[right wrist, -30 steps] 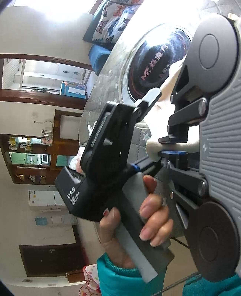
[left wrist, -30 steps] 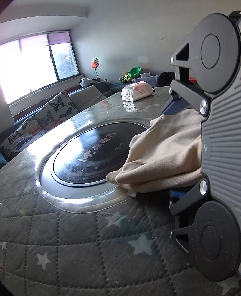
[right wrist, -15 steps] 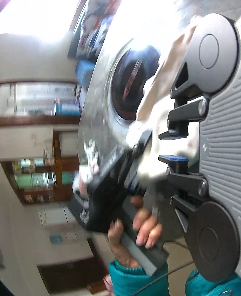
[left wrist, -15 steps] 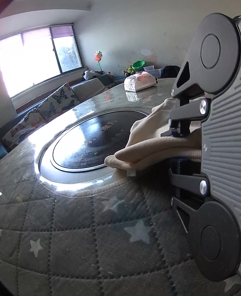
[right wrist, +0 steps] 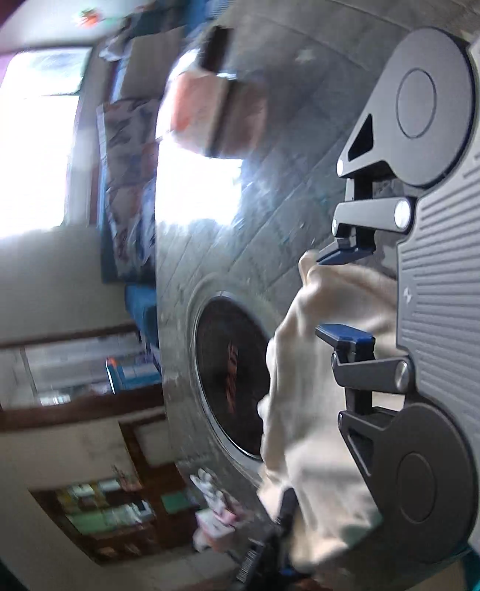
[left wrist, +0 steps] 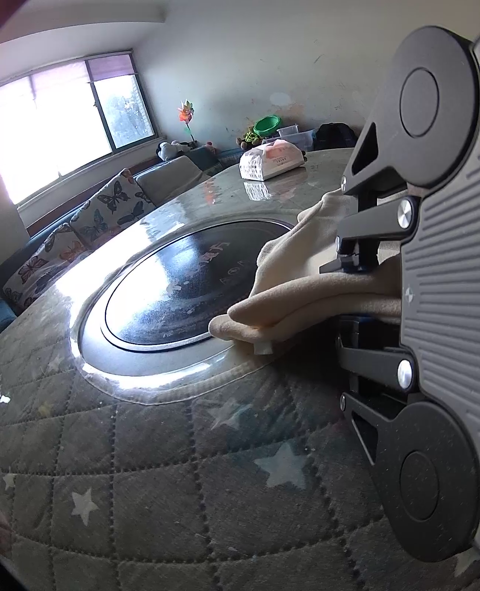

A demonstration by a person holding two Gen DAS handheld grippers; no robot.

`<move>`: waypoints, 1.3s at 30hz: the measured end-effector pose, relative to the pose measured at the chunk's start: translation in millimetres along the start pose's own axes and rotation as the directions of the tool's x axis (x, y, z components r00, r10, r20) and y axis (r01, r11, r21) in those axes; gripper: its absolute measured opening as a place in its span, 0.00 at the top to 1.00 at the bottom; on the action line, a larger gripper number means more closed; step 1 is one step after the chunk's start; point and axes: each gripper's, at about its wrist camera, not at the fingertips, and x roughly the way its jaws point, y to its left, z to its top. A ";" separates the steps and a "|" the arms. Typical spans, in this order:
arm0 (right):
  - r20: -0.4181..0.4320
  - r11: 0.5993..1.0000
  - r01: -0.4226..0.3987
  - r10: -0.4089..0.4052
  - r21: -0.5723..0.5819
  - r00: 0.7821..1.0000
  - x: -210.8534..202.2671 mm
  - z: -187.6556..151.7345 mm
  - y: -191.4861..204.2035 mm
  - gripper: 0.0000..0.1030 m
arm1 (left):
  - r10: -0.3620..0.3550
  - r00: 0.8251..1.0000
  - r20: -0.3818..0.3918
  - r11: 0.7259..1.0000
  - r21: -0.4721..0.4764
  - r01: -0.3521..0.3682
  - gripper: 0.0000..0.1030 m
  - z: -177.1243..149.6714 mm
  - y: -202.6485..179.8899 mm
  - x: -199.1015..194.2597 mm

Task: Fold clothes

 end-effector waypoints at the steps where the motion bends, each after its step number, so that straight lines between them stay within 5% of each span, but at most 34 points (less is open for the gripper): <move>1: -0.007 1.000 -0.006 0.006 0.030 1.000 4.7 -1.5 -7.7 0.62 | -0.001 1.000 -0.001 1.000 0.000 0.001 0.79 0.1 0.0 0.0; 7: -0.008 0.991 -0.041 0.043 0.129 0.999 14.7 -9.8 -24.4 0.57 | 0.007 1.000 0.007 0.999 0.037 -0.007 0.79 -0.8 -4.5 1.1; 9: -0.009 0.991 -0.056 0.057 0.125 0.998 15.5 -9.5 -20.9 0.77 | 0.021 1.000 0.013 0.997 0.069 -0.022 0.80 -2.3 -9.0 1.3; 12: 0.002 0.990 -0.064 0.064 0.124 0.998 14.2 -9.5 -15.1 0.88 | 0.045 0.999 0.023 0.991 0.123 -0.047 0.80 -4.6 -16.6 1.4; 21: 0.099 0.994 -0.040 0.030 0.100 0.995 -18.3 3.7 -9.9 0.90 | 0.029 0.999 0.026 0.967 0.254 -0.035 0.85 -2.3 -51.1 1.6; 39: 0.209 0.971 0.221 -0.237 0.095 0.949 -75.3 51.7 -80.7 0.91 | -0.044 0.996 -0.081 0.884 0.461 0.076 0.86 -10.6 -169.6 95.1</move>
